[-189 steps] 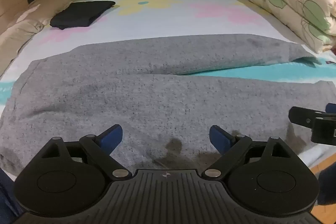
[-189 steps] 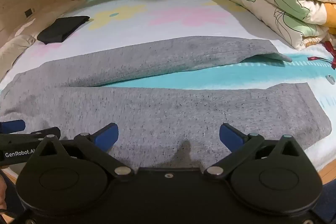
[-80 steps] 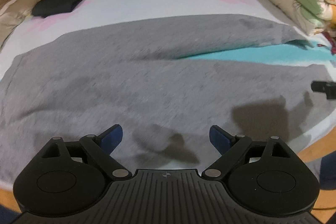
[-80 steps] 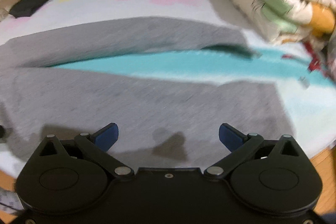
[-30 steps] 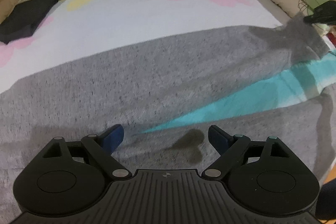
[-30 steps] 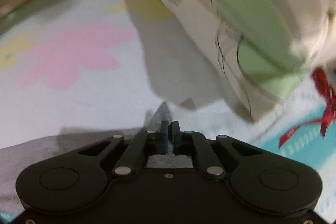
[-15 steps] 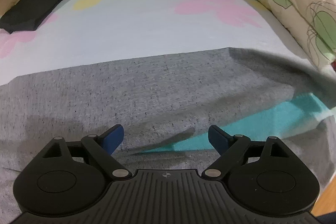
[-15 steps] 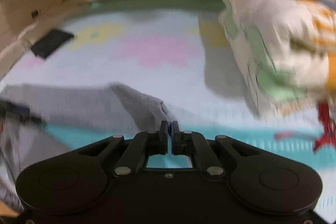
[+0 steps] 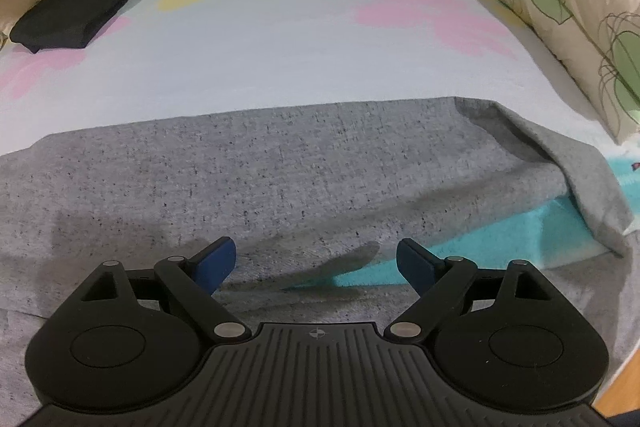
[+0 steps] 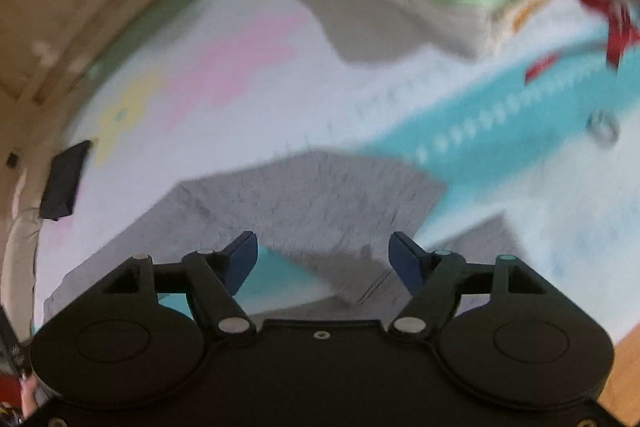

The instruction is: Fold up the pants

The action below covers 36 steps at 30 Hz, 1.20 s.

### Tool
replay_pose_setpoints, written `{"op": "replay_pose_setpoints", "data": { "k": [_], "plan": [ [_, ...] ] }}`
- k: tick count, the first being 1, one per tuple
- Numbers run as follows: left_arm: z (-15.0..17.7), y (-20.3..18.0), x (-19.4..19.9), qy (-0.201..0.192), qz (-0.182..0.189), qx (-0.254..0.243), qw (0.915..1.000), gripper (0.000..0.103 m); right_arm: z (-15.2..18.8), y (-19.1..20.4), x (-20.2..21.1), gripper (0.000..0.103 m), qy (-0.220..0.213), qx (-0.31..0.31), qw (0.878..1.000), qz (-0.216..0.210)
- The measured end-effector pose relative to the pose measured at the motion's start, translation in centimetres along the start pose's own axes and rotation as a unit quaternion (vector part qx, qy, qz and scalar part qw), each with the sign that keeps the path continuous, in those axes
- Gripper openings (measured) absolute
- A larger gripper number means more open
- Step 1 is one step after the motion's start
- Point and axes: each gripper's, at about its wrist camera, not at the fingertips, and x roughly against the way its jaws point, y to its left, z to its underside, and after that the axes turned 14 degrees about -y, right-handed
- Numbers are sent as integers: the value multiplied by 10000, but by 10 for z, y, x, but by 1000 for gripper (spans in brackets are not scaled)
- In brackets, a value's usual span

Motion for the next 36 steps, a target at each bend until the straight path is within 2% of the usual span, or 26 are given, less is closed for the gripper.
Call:
{"op": "replay_pose_setpoints", "data": {
  "k": [5,7,14,15,16,18,19,21,25,27,30,33,36],
  "plan": [
    [-2,2,7,-135,32,-35,9999,88,19,-8,-41,67,559,-270,9957,690],
    [-1,2,8,-148,42,-86,9998,88,23,-14,-46,67,621,-362,9950,692],
    [0,1,6,-149,28,-92,9998,88,18,-15,-58,64,431,-271,9968,622],
    [0,0,6,-148,16,-99,9998,88,18,-15,-61,58,463,-262,9967,616],
    [1,0,6,-143,1,-103,9998,88,20,-14,-64,44,499,-221,9966,618],
    [1,-1,4,-124,-13,-104,9999,88,22,-11,-68,34,559,-141,9961,662],
    [1,-1,3,-114,-13,-106,9999,88,23,-11,-67,14,521,-121,9963,667],
    [0,-2,0,-89,-26,-108,9999,88,21,-10,-62,15,436,-101,9972,592],
    [-6,-2,-6,-38,-5,-19,10000,88,10,0,-35,15,-106,184,9986,491],
    [-14,3,-11,8,37,127,9999,88,1,-1,-20,14,-402,113,9984,388],
    [-28,11,-21,124,99,356,9992,88,-10,-8,-4,14,-752,-25,9961,457],
    [-44,21,-38,242,68,687,9973,88,-15,-20,2,14,-815,-186,9951,524],
    [-60,35,-60,460,147,1309,9902,88,-15,-29,-4,14,-684,-315,9948,685]
  ]
}}
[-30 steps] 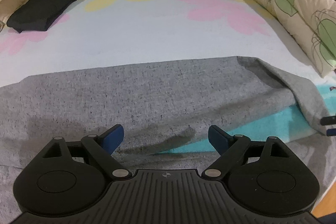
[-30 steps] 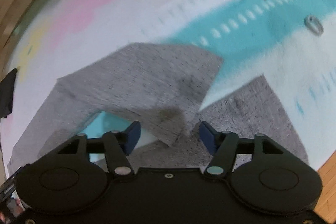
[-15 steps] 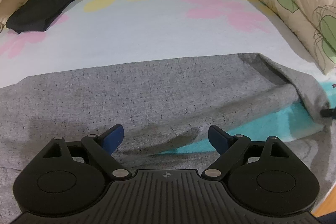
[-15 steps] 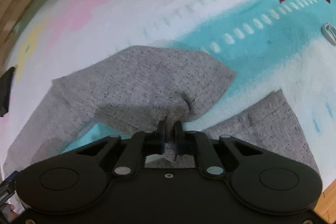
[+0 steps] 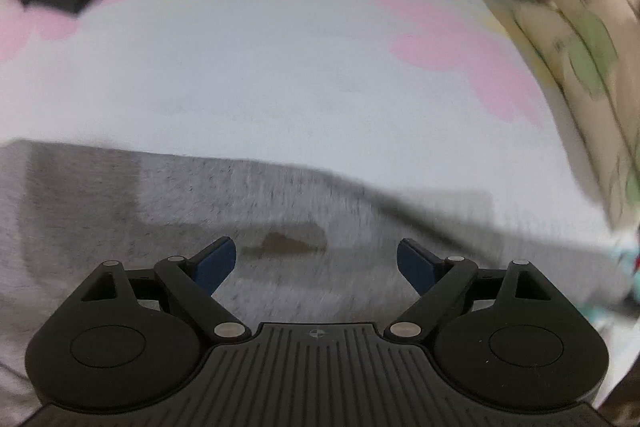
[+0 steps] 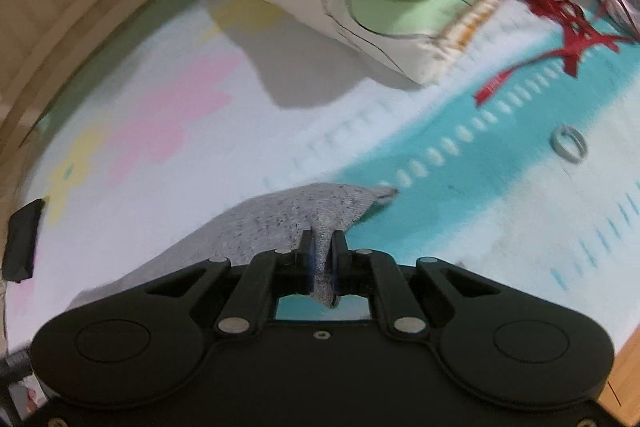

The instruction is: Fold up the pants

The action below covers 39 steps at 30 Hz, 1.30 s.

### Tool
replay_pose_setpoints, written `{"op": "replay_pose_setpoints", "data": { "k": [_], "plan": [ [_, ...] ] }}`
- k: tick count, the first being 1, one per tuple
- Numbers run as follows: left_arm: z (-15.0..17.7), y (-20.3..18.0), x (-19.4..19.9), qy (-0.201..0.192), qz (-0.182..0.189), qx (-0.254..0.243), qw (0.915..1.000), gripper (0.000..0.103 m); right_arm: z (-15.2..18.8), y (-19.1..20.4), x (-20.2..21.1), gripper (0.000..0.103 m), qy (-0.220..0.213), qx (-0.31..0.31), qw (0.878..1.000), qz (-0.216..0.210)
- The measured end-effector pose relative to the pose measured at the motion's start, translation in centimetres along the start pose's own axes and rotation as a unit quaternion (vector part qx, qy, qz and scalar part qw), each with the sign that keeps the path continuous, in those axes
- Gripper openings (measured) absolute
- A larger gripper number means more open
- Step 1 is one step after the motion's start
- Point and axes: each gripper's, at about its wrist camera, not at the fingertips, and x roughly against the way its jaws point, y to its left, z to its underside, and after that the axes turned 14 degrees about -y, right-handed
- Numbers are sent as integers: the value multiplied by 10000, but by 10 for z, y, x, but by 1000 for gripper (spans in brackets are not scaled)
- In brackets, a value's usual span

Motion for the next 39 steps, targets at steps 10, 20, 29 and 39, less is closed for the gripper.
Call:
{"op": "replay_pose_setpoints", "data": {
  "k": [10,20,29,39],
  "plan": [
    [-24,26,-51,412,-196,1488,9878,88,1,-4,-11,14,171,-92,9998,-7],
    [-31,2,-69,697,-746,1081,9889,88,3,-2,-15,14,264,-113,9996,-11],
    [-27,-11,-69,616,-849,1133,9880,88,1,-20,-12,14,278,-322,9991,44],
    [-14,-5,-17,95,-672,1107,9915,3,1,-24,-14,14,331,-264,9991,-98]
  ]
}}
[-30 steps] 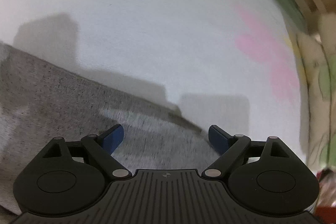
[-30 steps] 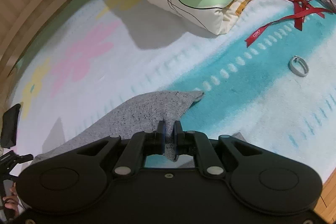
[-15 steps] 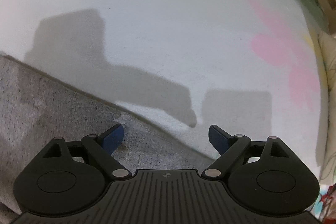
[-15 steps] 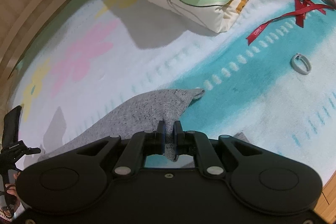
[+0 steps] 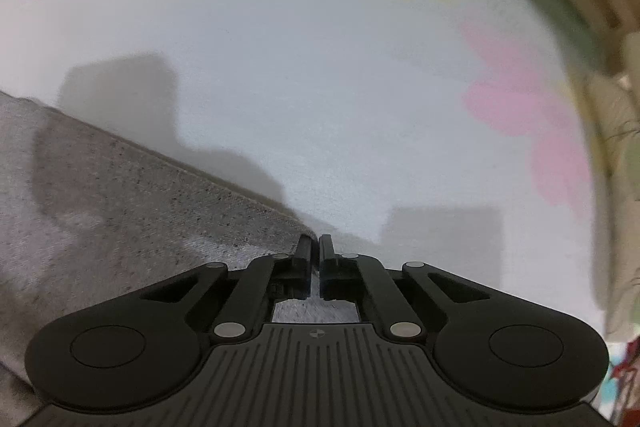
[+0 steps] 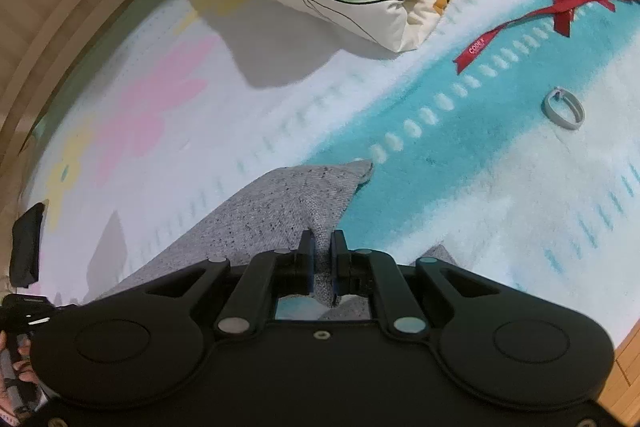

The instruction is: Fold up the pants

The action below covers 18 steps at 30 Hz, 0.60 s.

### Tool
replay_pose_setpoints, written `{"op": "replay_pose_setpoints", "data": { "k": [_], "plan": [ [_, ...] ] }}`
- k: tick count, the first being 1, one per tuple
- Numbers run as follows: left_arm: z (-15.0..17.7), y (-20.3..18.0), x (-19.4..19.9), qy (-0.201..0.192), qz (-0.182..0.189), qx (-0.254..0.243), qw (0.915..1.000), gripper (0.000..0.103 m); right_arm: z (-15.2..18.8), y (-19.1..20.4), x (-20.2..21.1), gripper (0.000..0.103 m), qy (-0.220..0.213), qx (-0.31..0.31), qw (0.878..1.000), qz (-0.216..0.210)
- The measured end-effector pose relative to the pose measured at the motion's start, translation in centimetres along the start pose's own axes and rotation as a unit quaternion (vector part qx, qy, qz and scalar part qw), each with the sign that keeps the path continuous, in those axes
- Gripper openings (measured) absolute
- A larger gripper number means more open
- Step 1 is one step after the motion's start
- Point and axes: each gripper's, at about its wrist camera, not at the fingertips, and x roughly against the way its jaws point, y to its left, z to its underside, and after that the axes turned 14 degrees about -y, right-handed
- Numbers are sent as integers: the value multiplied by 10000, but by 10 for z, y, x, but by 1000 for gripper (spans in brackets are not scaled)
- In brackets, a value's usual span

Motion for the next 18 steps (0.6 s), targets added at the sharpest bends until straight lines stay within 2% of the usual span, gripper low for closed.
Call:
{"op": "replay_pose_setpoints", "data": {
  "k": [4,7,11,14,16,18],
  "plan": [
    [-7,-1,58,-553,137,-357,9977,3,-4,2,8,14,-138,23,9998,-127],
    [-5,-3,115,-1174,267,-574,9911,3,-10,5,22,14,-409,-40,9985,-374],
    [38,3,177,-1867,441,-973,9766,3,-17,14,54,14,-892,-4,9927,-807],
    [80,21,198,-1825,614,-1089,9752,3,-18,15,70,14,-955,148,9910,-921],
    [106,35,194,-1665,605,-1172,9772,3,-13,10,72,14,-777,312,9939,-713],
    [138,45,185,-1493,480,-1382,9779,3,-6,1,65,14,-411,400,9974,-427]
  ]
}}
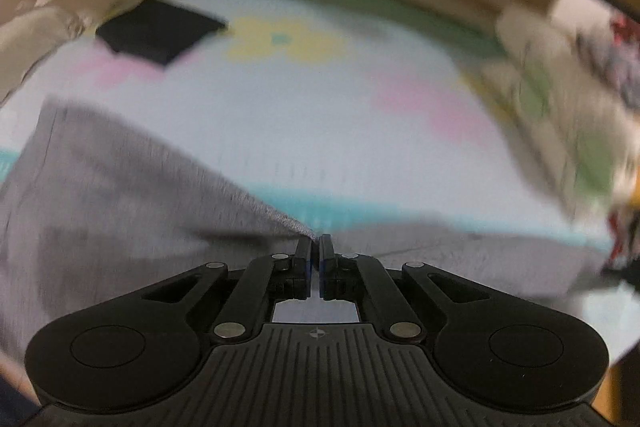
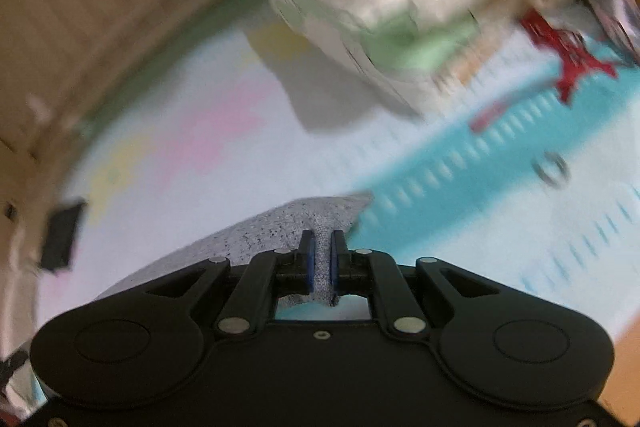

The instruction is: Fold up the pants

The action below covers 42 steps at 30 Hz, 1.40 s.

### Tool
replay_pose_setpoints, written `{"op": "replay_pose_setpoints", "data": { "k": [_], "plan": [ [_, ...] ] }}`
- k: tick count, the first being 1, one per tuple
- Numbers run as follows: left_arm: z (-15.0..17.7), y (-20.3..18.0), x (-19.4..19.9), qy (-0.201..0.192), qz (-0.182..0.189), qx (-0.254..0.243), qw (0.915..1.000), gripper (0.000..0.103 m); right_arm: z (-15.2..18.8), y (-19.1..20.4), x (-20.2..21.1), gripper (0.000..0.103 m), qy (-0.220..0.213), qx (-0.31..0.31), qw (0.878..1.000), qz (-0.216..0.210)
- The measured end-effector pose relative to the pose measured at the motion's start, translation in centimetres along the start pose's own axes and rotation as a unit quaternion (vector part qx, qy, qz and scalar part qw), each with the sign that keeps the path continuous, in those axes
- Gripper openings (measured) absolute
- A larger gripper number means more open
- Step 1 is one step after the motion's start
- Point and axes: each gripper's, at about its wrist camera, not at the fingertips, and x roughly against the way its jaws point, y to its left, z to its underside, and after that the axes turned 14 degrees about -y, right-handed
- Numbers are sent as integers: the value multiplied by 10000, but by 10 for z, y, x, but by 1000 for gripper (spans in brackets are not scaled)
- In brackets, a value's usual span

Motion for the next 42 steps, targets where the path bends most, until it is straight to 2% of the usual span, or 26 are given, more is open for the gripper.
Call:
{"op": "replay_pose_setpoints", "data": {
  "k": [4,6,8,10,13,15,17,20,22,26,27,28,29,31,34,36,39,42],
  "plan": [
    [62,1,-4,513,-98,-375,9979,3,22,-25,-16,14,799,23,9954,529],
    [69,-6,5,658,-187,-425,9968,3,30,-29,-21,14,994,92,9930,638],
    [80,0,-4,801,-263,-497,9952,3,35,-31,-23,14,1091,149,9911,750],
    [80,8,-6,839,-244,-335,9956,3,37,-29,-24,14,1141,228,9899,814],
    [65,13,10,634,-154,-210,9976,3,36,-22,-17,14,1022,337,9910,800],
    [51,13,34,309,-15,-204,9993,2,30,-17,-7,14,796,362,9942,630],
    [37,10,59,59,281,-136,9995,2,22,-11,12,14,529,312,9974,369],
    [43,3,72,56,526,-222,9984,2,15,-10,29,14,345,276,9986,284],
    [61,-1,59,401,526,-435,9969,2,18,-13,25,15,601,423,9958,543],
    [98,7,27,1133,392,-438,9918,2,39,-27,-16,20,1604,646,9788,1094],
    [106,12,29,1144,354,-462,9917,2,44,-28,-24,24,1728,746,9746,1213],
    [105,15,31,1119,354,-502,9918,3,46,-29,-27,33,1752,817,9725,1296],
    [104,16,32,1056,355,-570,9921,3,46,-28,-27,39,1697,841,9723,1373],
    [97,17,36,833,280,-776,9931,3,41,-27,-19,64,1448,866,9743,1492],
    [80,18,38,526,130,-983,9937,4,30,-22,-5,66,932,714,9836,1368],
    [71,27,33,480,57,-947,9943,4,26,-18,0,66,735,599,9883,1193],
    [57,44,12,596,-130,-772,9951,5,24,0,-7,66,681,569,9919,904],
    [38,79,-4,785,-450,-489,9947,8,27,29,-19,66,675,825,9926,584]
  ]
}}
